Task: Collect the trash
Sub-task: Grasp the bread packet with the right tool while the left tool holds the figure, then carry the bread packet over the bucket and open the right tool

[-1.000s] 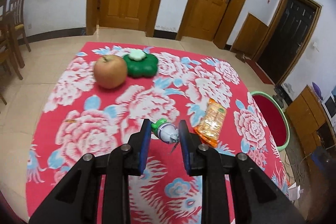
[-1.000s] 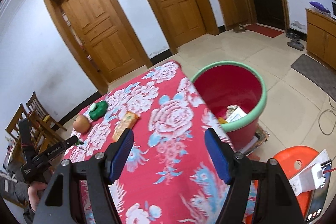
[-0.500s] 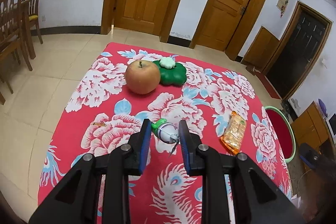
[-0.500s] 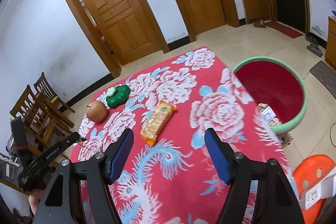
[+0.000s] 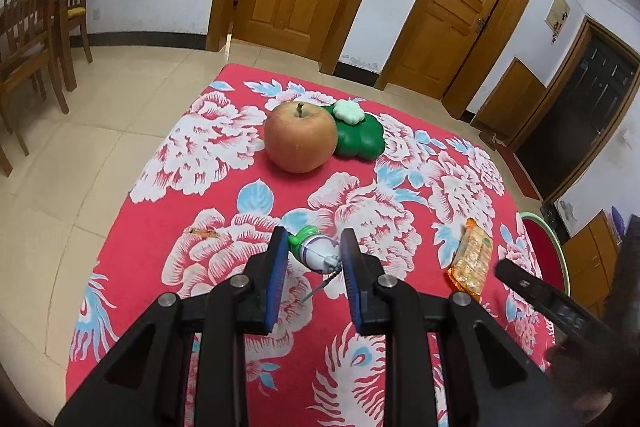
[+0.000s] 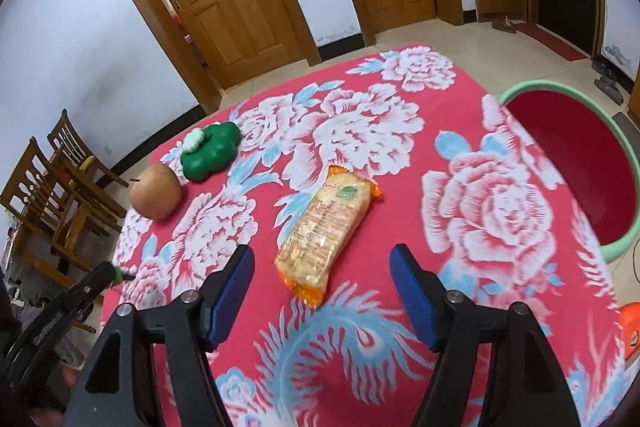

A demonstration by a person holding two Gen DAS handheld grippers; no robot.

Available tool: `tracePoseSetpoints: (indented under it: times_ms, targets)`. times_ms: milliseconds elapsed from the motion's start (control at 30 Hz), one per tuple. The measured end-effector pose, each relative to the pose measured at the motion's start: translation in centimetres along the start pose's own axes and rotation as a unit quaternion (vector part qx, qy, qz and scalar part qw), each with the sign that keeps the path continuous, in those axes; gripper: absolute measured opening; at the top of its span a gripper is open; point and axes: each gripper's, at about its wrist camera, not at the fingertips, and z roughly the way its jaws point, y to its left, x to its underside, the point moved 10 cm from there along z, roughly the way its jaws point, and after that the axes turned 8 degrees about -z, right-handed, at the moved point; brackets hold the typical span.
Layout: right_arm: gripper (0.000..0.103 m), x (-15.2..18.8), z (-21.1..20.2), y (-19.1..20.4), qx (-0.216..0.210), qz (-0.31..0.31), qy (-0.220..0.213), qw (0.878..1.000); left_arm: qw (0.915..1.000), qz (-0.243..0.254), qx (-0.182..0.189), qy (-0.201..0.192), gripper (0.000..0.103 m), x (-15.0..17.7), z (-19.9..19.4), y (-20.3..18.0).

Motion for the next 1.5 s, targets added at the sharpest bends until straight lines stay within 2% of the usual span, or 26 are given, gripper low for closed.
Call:
tracePoseSetpoints:
  times_ms: [267,567,633,767,800,867,1100,1500]
  targets:
    - [0.074,0.2,3.9,0.5,0.019,-0.005,0.025,0.999,1.0000,-0.006,-0.001,0.001,0.026,-0.1,0.5,0.4]
    - [0.076,0.4,4.7,0.8,0.029,-0.020,0.022,0.999,0.9999,-0.011,0.003,0.007,0.026,0.0,0.9,0.4]
    - [0.071,0.4,4.7,0.8,0.034,-0.030,0.024,0.999,0.9999,-0.012,0.004,0.008,0.026,0.0,0.9,0.4]
    - [0.043,0.6,4.3,0.1,0.034,-0.039,0.027,0.998,0.9999,-0.014,0.004,0.008,0.026,0.0,0.8,0.3]
    - [0.041,0.7,4.2,-0.2,0.031,-0.036,0.029,0.998,0.9999,-0.014,0.004,0.008,0.026,0.1,0.8,0.3]
    - [0.039,0.7,4.0,-0.7,0.013,-0.028,0.032,0.999,0.9999,-0.014,0.005,0.008,0.026,0.1,0.7,0.2]
    - [0.037,1.6,2.6,-2.4,0.006,-0.028,0.030,0.999,0.9999,-0.004,0.009,0.005,0.026,0.3,-0.2,-1.0]
    - [0.037,2.4,-1.9,-8.2,0.023,-0.002,-0.001,1.000,0.9995,0.018,0.023,0.006,0.026,1.3,-1.3,-4.6]
